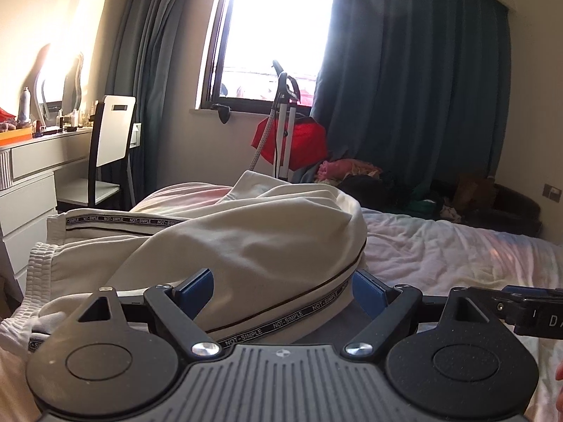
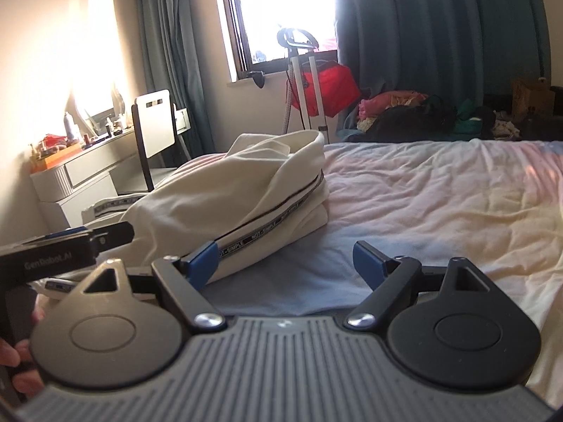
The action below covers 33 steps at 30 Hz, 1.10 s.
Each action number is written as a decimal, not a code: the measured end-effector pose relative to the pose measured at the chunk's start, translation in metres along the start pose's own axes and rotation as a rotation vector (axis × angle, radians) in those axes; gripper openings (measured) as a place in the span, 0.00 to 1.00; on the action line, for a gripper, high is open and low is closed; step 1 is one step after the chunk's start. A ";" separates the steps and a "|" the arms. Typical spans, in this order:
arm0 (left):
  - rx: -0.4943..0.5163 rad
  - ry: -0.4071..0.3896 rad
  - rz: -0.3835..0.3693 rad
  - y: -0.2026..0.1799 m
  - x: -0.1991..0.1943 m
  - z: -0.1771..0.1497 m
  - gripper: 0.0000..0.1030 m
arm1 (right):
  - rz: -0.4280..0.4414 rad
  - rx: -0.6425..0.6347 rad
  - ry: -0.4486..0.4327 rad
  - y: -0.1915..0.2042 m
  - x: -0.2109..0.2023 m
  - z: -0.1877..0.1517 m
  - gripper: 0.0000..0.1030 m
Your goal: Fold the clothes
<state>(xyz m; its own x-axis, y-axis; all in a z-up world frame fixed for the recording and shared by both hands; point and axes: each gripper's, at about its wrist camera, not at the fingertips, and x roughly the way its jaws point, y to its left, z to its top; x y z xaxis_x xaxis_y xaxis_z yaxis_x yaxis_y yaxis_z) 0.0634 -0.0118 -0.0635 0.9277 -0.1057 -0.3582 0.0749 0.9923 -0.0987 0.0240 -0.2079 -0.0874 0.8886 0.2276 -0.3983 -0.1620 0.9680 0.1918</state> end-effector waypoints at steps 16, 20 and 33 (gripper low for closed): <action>-0.015 -0.007 0.002 0.005 -0.027 0.005 0.85 | -0.032 0.154 0.015 -0.015 0.006 0.004 0.83; -0.067 -0.034 -0.011 0.012 -0.033 0.005 0.87 | -0.019 0.278 0.080 -0.034 0.052 0.036 0.83; -0.102 -0.035 -0.021 0.036 0.070 -0.028 0.89 | -0.135 0.400 0.160 -0.097 0.319 0.140 0.82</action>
<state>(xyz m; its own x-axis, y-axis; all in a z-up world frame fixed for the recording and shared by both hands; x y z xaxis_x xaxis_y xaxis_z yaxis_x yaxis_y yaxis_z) 0.1203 0.0145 -0.1178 0.9388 -0.1219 -0.3222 0.0581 0.9779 -0.2008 0.3832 -0.2443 -0.1077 0.8076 0.1464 -0.5713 0.1570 0.8804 0.4476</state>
